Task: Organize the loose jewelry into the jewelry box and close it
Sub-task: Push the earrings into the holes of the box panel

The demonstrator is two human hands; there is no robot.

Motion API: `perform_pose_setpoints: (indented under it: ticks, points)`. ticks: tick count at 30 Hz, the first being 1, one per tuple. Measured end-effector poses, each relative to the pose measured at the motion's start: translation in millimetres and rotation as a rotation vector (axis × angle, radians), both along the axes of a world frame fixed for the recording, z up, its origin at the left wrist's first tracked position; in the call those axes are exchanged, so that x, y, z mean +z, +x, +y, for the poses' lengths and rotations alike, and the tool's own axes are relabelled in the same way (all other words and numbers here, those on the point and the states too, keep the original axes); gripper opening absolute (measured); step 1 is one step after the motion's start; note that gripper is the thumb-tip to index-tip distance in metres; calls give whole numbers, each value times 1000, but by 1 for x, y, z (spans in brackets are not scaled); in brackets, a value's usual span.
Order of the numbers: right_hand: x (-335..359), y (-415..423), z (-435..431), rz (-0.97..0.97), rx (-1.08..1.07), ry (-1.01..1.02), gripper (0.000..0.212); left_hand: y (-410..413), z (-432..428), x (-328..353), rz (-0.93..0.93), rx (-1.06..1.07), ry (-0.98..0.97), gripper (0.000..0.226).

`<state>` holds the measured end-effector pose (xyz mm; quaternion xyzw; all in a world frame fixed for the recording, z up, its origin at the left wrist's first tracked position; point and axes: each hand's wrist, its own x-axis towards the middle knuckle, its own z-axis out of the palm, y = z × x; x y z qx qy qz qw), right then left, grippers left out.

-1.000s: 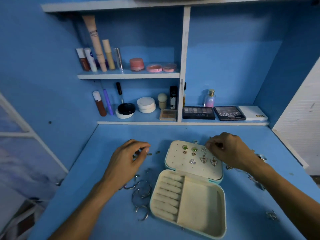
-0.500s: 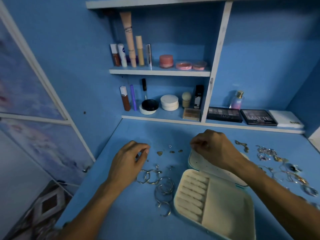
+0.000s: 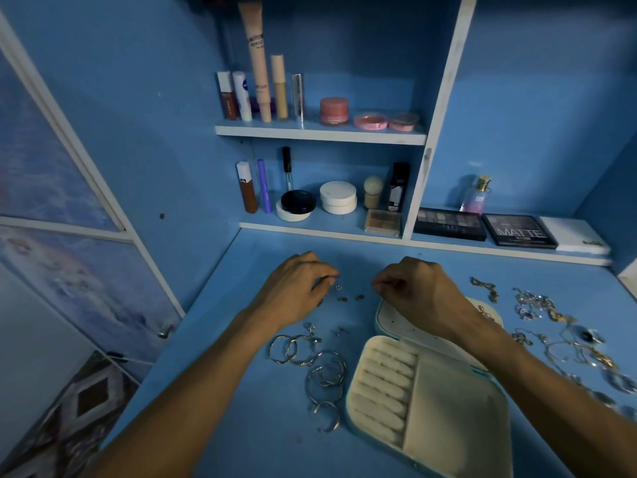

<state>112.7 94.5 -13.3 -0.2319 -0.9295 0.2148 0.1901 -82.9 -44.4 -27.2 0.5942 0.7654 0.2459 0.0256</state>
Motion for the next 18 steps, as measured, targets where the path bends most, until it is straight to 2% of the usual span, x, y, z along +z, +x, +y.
perform_pose_setpoints:
  ticks: [4, 9, 18]
  points:
    - [-1, 1, -2, 6, 32, 1, 14, -4, -18, 3, -85, 2, 41, 16]
    - [-1, -8, -6, -35, 71, -26, 14, -4, -47, -3, -102, -15, 21, 14]
    - [1, -27, -17, -123, 99, -15, 18, -16, -72, -24, 35, 123, 117, 23]
